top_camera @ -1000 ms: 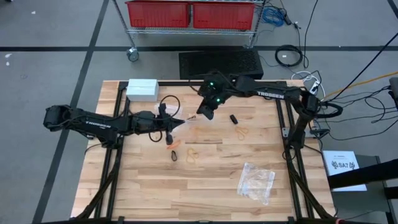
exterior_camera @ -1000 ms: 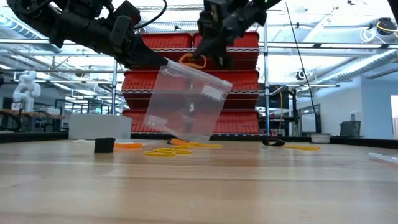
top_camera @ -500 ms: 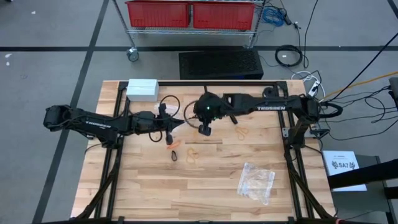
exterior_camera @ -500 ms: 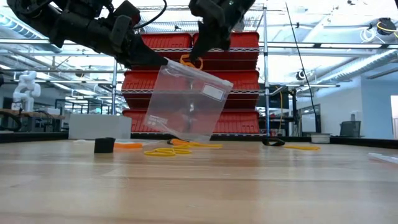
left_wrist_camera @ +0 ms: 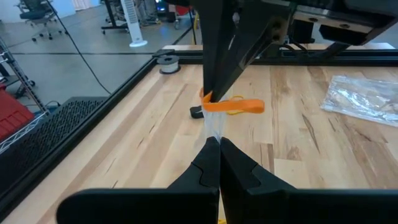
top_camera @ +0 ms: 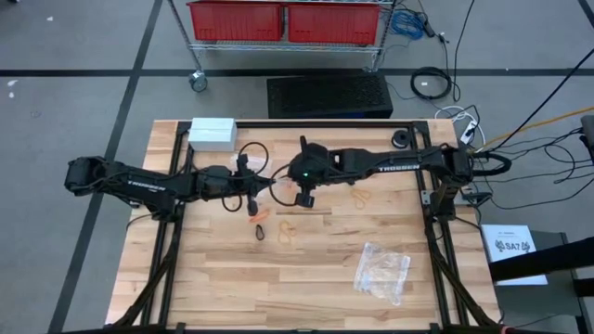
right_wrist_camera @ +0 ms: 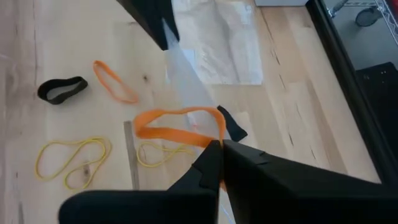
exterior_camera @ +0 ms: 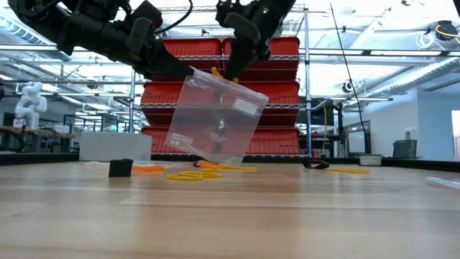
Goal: Sort rubber bands
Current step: Put the top right orange rubber band into the top zip lock bag
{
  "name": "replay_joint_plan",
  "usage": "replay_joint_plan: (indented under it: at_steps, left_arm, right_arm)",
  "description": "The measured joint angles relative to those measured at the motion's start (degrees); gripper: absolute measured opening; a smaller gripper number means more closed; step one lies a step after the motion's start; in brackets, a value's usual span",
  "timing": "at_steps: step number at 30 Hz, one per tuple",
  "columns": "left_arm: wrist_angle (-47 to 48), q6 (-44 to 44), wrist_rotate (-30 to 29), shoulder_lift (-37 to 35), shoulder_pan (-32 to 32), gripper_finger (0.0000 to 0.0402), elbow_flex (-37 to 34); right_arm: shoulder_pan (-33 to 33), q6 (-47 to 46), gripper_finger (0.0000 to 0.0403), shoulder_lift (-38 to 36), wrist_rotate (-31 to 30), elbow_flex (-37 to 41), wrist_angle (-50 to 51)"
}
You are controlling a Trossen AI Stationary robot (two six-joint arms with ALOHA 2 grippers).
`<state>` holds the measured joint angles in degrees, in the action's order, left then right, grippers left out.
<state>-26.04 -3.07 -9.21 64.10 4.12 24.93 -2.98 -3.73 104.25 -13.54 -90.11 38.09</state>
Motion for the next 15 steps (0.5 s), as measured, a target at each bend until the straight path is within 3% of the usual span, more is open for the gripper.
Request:
replay_joint_plan:
  at_steps: [8,15]
  left_arm:
    - [0.0,-0.22,0.0,0.0,0.0,0.0001,0.0]
    - [0.01,-0.22,-0.01,0.0,-0.01,0.0001,-0.02]
  right_arm:
    - [-0.39,-0.1,0.0,0.99,0.59,-0.02,-0.11]
    - [-2.88,-0.72,0.0,2.73,6.32,-0.01,-0.5]
